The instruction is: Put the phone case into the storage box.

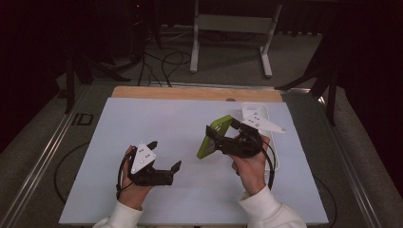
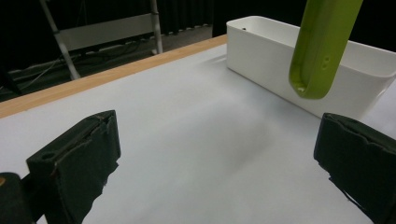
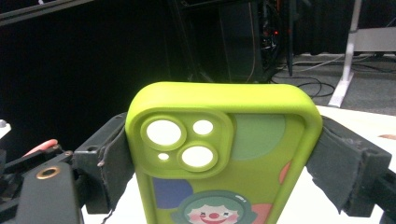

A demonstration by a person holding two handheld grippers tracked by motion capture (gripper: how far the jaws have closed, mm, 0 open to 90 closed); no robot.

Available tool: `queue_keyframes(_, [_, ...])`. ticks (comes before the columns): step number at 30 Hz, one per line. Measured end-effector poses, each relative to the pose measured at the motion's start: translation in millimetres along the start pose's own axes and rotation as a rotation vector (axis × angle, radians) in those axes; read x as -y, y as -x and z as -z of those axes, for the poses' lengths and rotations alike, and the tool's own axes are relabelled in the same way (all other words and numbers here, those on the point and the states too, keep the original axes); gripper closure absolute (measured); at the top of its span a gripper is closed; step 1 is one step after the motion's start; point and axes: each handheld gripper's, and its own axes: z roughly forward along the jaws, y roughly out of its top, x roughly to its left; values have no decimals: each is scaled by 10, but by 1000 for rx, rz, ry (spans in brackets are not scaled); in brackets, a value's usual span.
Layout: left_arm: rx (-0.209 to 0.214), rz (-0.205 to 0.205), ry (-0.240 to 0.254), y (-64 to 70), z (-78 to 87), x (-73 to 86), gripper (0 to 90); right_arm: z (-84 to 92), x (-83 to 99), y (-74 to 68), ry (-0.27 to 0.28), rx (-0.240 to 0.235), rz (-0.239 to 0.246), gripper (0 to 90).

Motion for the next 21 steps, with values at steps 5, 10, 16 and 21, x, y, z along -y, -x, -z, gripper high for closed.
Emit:
queue_keyframes(5, [-9,1,6,-39,32,21,13,6,-7,29,1,10,-1,154])
queue_keyframes(10, [-18,-13,3,-83,64,82,9,16,-23,67,2,26,0,154])
queue_keyframes(16, [-28,-7,10,-136,125,132,5,29,-41,108,5,40,1,154])
queue_keyframes(21, [-29,2,15,-197,181,187,2,34,-51,129,4,47,3,154])
